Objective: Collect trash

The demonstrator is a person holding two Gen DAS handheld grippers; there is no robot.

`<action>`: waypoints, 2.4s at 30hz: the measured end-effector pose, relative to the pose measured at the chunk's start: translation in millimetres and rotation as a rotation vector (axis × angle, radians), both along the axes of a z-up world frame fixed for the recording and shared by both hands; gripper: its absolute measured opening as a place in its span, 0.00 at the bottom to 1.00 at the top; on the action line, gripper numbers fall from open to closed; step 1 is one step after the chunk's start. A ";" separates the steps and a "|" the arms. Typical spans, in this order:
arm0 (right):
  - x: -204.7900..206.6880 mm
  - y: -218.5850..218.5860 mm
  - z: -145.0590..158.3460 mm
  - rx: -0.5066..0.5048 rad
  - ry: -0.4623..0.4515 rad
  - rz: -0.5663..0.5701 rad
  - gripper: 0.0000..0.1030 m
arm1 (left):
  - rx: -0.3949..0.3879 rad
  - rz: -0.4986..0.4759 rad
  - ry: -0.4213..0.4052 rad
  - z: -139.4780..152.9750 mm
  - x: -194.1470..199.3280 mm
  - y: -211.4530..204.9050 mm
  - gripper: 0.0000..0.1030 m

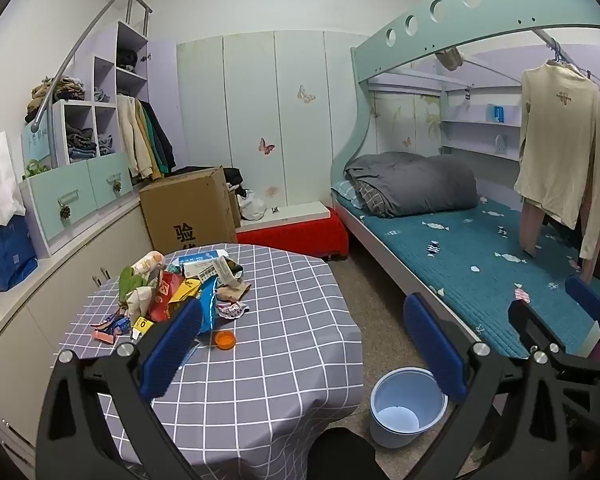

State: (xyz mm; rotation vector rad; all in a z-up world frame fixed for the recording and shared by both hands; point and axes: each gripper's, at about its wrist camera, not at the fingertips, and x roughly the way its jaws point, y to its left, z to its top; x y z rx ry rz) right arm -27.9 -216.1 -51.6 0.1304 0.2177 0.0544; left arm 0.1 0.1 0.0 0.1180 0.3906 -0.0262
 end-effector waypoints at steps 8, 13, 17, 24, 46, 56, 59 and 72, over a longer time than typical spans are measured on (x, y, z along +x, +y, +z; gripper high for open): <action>-1.9 0.8 -0.8 -0.001 0.004 0.008 0.94 | 0.003 0.001 0.004 -0.1 0.3 0.0 0.96; 2.8 0.0 -12.0 0.007 0.014 0.008 0.94 | 0.001 -0.001 0.005 0.2 0.3 1.6 0.96; 4.7 4.8 -12.0 0.006 0.015 0.008 0.94 | 0.006 0.000 0.005 -0.2 0.2 0.4 0.96; 5.5 8.9 -16.4 0.009 0.023 0.011 0.94 | 0.005 0.000 0.008 -3.4 3.8 -2.4 0.96; 5.3 10.6 -16.8 0.013 0.036 0.016 0.94 | 0.008 -0.002 0.013 -9.0 2.7 -3.7 0.96; 5.3 12.6 -17.0 0.012 0.040 0.016 0.94 | 0.009 -0.002 0.015 -11.3 3.6 -4.6 0.96; 4.9 15.3 -18.0 0.013 0.044 0.019 0.94 | 0.009 -0.002 0.015 -12.6 1.7 -6.9 0.96; 6.3 15.4 -17.0 0.019 0.051 0.024 0.94 | 0.010 -0.002 0.017 -13.9 2.7 -10.2 0.96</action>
